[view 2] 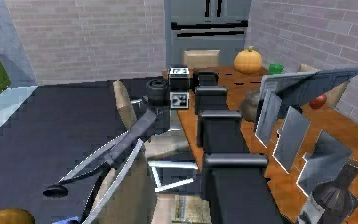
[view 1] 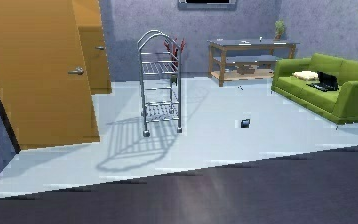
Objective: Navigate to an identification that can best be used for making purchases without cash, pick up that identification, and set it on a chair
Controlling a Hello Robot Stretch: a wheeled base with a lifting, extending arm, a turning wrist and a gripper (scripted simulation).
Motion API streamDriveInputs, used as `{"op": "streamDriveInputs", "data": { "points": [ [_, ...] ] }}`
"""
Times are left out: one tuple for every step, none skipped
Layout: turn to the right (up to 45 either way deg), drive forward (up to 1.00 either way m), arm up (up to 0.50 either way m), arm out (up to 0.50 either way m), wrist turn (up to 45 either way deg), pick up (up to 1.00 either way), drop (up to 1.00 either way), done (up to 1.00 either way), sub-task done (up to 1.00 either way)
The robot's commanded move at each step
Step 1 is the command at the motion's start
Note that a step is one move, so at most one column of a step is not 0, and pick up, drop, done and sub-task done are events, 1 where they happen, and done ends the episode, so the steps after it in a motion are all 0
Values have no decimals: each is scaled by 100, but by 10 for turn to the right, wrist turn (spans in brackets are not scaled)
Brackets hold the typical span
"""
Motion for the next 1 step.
{"op": "streamDriveInputs", "data": {
  "points": [
    [0, 0, 0, 0, 450, 0, 0, 0, 0]
  ]
}}
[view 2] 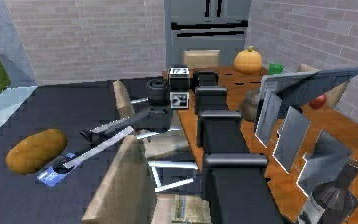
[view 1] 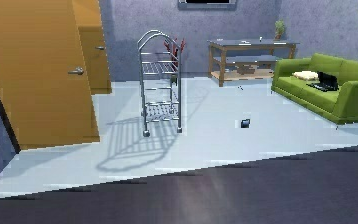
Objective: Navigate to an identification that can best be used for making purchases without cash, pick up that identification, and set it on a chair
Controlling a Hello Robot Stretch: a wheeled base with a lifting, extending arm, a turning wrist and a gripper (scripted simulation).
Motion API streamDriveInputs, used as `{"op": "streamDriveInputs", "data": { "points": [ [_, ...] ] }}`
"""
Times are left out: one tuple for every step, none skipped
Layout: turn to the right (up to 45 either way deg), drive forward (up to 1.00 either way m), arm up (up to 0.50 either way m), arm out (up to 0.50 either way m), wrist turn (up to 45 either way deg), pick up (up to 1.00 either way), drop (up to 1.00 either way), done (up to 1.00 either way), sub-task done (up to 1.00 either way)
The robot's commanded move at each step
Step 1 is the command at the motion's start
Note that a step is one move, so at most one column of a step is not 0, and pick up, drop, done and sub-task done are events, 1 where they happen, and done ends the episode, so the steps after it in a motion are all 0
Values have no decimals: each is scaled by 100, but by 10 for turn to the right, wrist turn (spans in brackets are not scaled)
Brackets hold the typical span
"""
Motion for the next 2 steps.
{"op": "streamDriveInputs", "data": {
  "points": [
    [0, 0, 0, 0, 450, 0, 0, 0, 0],
    [0, 0, 0, 0, 450, 0, 0, 0, 0]
  ]
}}
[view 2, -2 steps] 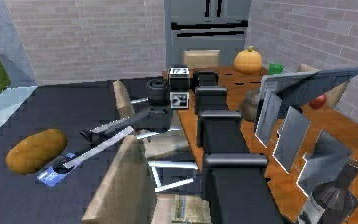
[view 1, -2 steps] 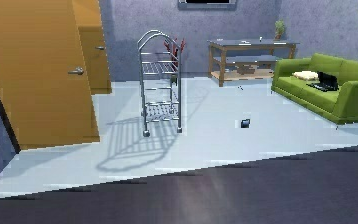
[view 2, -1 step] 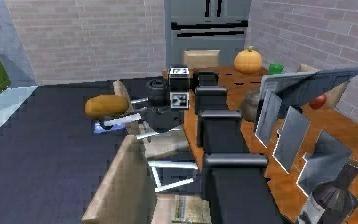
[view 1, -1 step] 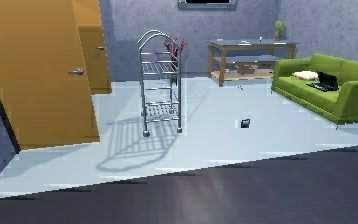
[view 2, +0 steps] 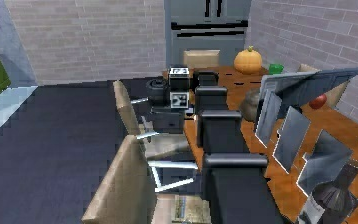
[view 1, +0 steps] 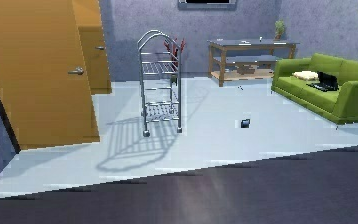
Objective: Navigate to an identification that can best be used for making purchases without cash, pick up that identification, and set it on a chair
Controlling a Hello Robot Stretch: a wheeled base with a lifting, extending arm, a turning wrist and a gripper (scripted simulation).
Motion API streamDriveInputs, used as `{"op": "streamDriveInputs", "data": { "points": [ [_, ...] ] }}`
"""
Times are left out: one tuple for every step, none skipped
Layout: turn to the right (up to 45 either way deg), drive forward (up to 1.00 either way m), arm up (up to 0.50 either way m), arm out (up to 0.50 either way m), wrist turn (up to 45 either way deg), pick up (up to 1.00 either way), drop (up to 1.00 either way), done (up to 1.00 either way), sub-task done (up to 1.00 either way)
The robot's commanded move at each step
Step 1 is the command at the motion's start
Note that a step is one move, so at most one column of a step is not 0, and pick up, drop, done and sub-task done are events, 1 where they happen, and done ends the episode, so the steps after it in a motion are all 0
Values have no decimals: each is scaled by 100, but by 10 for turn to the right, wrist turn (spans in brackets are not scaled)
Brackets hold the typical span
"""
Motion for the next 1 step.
{"op": "streamDriveInputs", "data": {
  "points": [
    [0, 0, 0, 0, 60, 0, 0, 0, 0]
  ]
}}
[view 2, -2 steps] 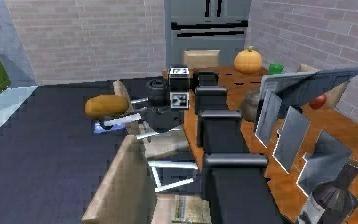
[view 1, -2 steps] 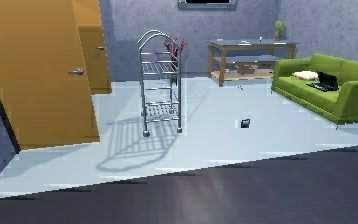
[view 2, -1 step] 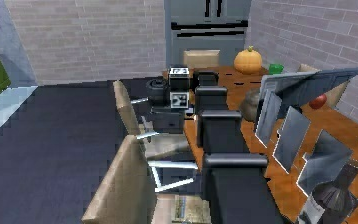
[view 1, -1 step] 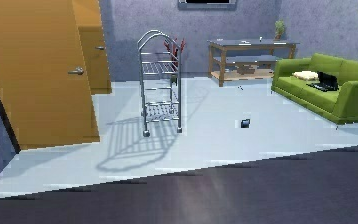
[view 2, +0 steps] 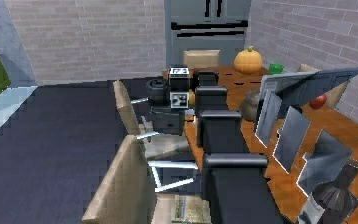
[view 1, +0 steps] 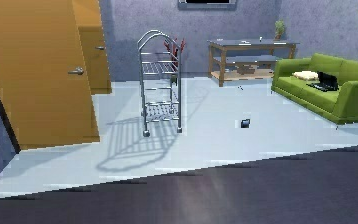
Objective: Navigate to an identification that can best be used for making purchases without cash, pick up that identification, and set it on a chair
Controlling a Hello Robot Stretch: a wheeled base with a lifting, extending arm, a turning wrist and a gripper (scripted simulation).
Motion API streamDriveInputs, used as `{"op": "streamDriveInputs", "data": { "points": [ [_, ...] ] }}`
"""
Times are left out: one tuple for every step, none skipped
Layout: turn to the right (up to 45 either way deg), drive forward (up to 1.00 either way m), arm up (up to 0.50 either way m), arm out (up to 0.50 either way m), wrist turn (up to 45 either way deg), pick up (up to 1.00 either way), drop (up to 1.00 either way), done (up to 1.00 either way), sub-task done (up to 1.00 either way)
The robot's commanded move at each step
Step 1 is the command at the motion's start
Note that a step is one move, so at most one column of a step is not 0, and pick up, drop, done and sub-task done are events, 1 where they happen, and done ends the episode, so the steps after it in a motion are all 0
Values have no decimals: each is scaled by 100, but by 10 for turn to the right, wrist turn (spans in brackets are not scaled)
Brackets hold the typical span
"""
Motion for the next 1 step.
{"op": "streamDriveInputs", "data": {
  "points": [
    [0, 0, -36, 0, 0, 0, 0, 0, 0]
  ]
}}
